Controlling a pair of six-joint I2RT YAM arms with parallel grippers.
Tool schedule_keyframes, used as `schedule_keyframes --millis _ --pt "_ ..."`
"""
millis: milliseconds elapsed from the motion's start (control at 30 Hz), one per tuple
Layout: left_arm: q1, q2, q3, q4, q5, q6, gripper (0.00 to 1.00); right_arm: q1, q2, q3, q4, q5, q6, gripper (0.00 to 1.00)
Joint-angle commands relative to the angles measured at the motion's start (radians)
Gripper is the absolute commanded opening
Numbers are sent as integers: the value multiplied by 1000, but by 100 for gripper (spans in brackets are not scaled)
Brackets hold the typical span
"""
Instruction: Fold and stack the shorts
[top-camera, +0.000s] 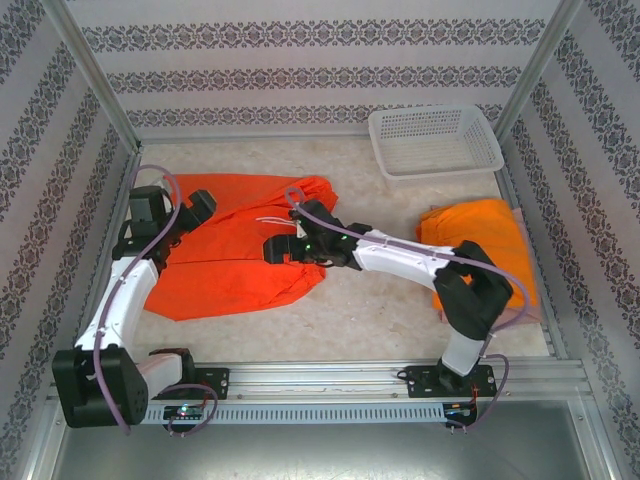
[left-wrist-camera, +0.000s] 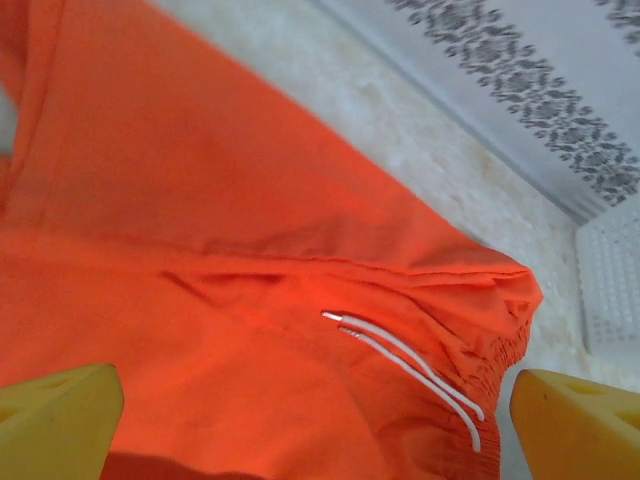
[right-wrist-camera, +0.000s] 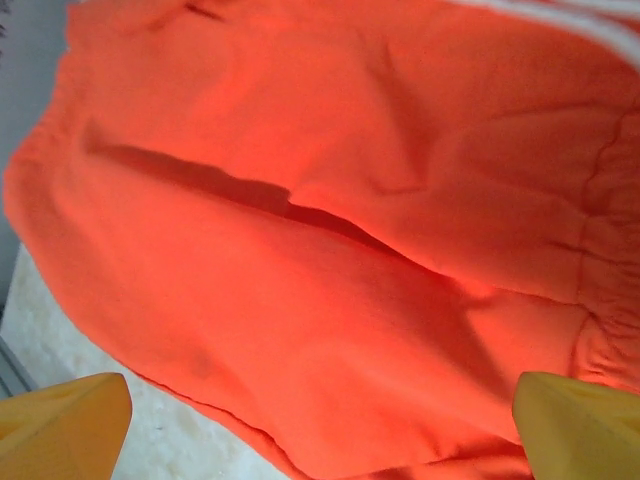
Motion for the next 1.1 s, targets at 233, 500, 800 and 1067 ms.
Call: schedule_keyframes --millis 233,500,800,1067 --pt "51 16 -56 61 26 -134 100 -93 70 -165 26 -28 127 98" --pt "55 25 -108 59 5 -183 100 -187 -162 -454 48 46 173 97" --pt "37 155 -156 204 103 -267 87 -232 -257 -518 51 70 164 98" --pt "-21 331 -32 213 104 -253 68 -241 -224 -499 58 49 153 98"
